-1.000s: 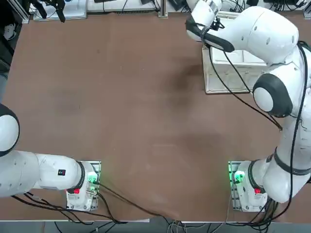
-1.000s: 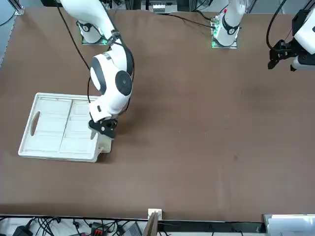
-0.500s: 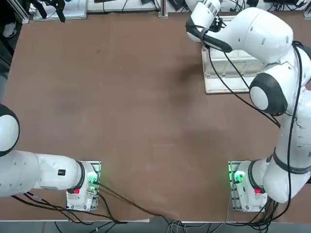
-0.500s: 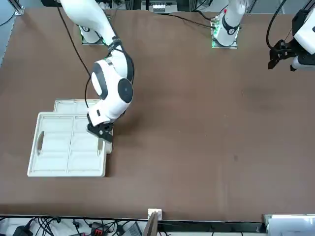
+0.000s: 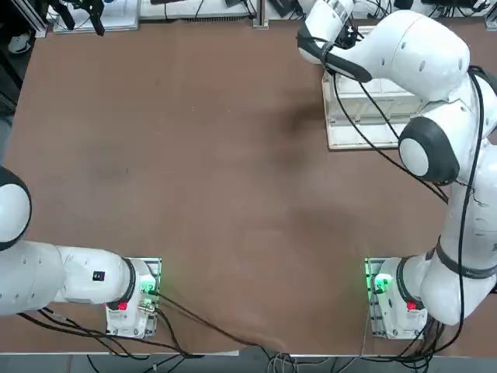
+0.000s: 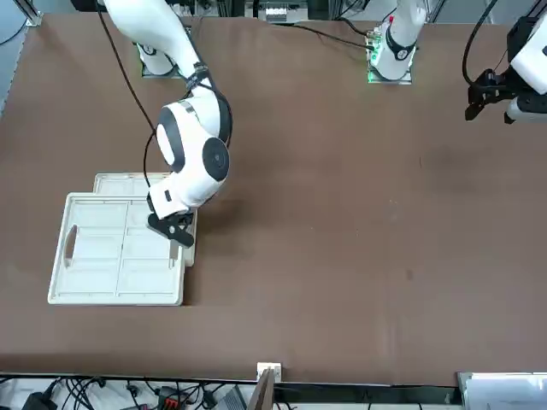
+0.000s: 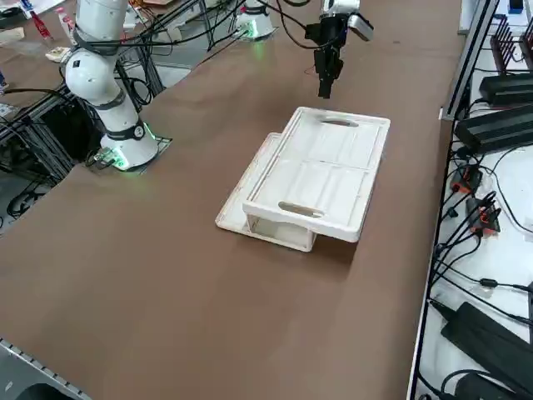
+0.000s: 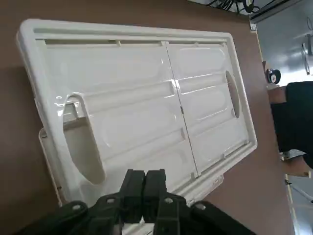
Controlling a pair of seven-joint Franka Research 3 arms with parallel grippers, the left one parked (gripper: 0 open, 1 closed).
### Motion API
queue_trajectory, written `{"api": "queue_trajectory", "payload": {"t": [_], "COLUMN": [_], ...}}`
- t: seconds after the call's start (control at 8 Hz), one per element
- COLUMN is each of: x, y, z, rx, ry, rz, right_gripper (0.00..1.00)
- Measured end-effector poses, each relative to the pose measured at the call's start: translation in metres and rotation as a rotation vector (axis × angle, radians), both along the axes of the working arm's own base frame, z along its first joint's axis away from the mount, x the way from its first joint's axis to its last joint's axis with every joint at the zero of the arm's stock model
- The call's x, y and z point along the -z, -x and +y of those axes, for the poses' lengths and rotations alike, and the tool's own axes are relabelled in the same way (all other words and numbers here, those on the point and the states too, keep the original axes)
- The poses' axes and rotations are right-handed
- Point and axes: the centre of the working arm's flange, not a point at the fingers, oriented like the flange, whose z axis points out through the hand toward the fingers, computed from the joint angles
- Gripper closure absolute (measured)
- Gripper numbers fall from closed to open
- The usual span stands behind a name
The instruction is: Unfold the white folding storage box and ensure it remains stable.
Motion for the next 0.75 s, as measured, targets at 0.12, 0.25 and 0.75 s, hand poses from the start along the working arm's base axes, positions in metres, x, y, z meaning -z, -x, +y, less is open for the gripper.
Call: {"api": "queue_trajectory", "payload": {"t": [0.12, 0.25, 0.75], "x": [-0.0066, -0.0089, -0.0016], "y": [-0.0017, -0.0024, -0.0031], "z": [0.0021, 0.0029, 0.004], "rx": [-0.002, -0.002, 0.007], "ry": [-0.008, -0.011, -0.04], "rz": [-0.012, -0.017, -0.002], "right_gripper": [0.98, 0.98, 0.72]}}
